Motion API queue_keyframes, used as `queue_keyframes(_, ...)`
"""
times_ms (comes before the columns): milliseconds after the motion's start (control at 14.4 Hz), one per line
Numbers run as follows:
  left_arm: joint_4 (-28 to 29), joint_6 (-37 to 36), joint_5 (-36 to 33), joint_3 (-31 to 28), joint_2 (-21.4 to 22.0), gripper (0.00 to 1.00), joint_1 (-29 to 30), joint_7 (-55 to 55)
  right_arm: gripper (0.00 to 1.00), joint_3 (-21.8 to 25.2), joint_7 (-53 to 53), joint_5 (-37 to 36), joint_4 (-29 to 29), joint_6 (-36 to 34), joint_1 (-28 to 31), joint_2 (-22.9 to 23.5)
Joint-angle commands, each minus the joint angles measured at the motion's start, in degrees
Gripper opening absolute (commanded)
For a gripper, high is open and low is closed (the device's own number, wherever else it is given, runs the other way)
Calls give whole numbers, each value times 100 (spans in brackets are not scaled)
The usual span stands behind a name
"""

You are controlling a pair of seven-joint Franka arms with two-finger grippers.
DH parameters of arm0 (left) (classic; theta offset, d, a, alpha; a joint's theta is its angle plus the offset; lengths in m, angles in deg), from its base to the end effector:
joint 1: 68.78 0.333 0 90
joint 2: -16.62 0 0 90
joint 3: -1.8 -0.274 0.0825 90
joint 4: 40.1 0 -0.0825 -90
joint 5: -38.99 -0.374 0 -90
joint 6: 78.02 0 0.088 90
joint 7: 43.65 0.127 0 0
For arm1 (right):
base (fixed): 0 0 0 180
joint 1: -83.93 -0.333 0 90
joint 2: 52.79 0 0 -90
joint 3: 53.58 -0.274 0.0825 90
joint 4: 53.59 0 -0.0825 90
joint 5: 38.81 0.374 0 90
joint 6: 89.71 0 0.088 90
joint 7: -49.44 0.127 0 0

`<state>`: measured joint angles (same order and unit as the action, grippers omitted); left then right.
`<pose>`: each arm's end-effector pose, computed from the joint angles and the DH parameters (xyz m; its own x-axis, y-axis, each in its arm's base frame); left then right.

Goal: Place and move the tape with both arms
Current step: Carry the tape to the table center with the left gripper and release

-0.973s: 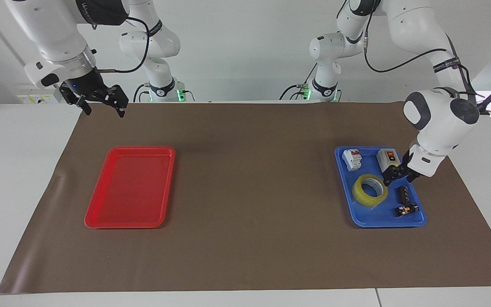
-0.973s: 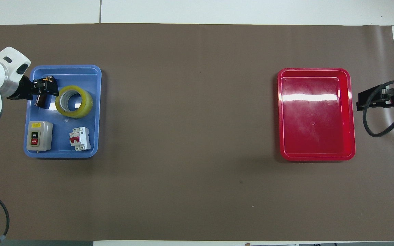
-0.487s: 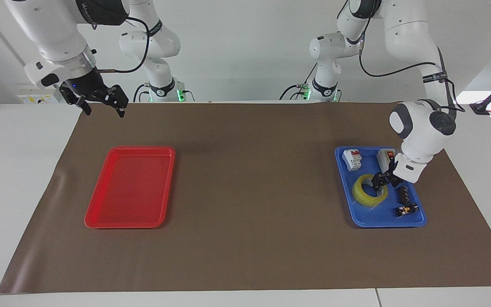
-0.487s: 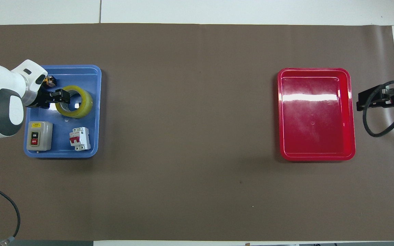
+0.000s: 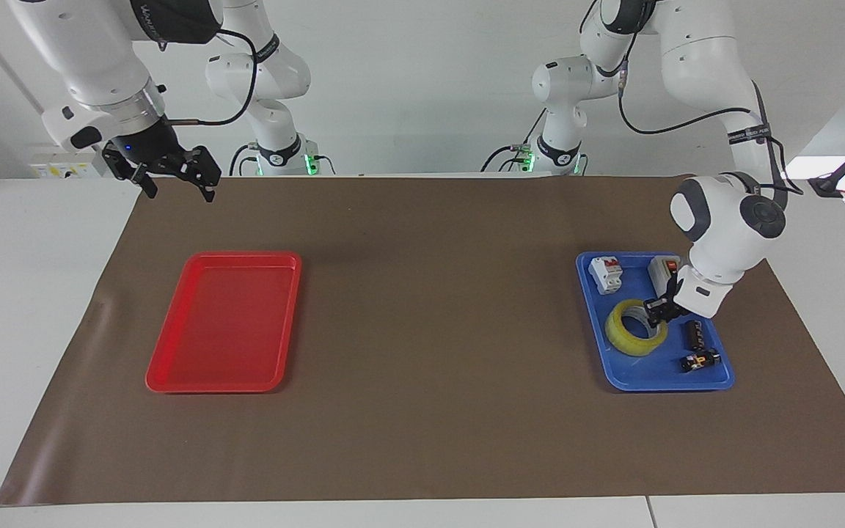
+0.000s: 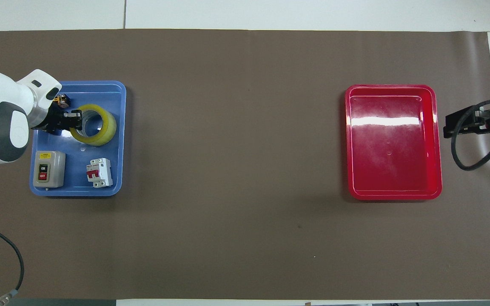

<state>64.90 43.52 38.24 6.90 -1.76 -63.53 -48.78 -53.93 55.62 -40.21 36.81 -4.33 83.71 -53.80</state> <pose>0.6063 0.0042 0.3011 0.9955 0.0888 -0.0322 0.0893 -0.9959 0.0143 0.5297 0.0020 0.5621 0.9928 -0.0997 -0.0669 -0.0978 -0.9947 0.0319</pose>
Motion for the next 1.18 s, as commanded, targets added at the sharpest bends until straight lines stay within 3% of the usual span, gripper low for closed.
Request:
queue_keyframes(0, -1470, -1471, 30, -44, -315, 0, -374, -531, 100, -35, -3, 35, -48, -66, 66, 22)
queue_keyframes(139, -2296, -2325, 48, -35, -499, 0, -944, -1459, 100, -35, -3, 35, -48, -66, 66, 22)
queue_keyframes(278, -2669, -2399, 48, -35, -649, 0, -1742, -2882, 100, -35, -3, 35, -48, -66, 66, 22)
queue_keyframes(695, -2134, -1188, 118, -26, -693, 0, -3379, -4812, 100, -35, 15, 35, -13, -66, 66, 4)
queue_keyframes(1112, -1088, -26, -4, -35, -887, 0, -3988, -5639, 100, -35, 15, 35, -13, -75, 66, -4)
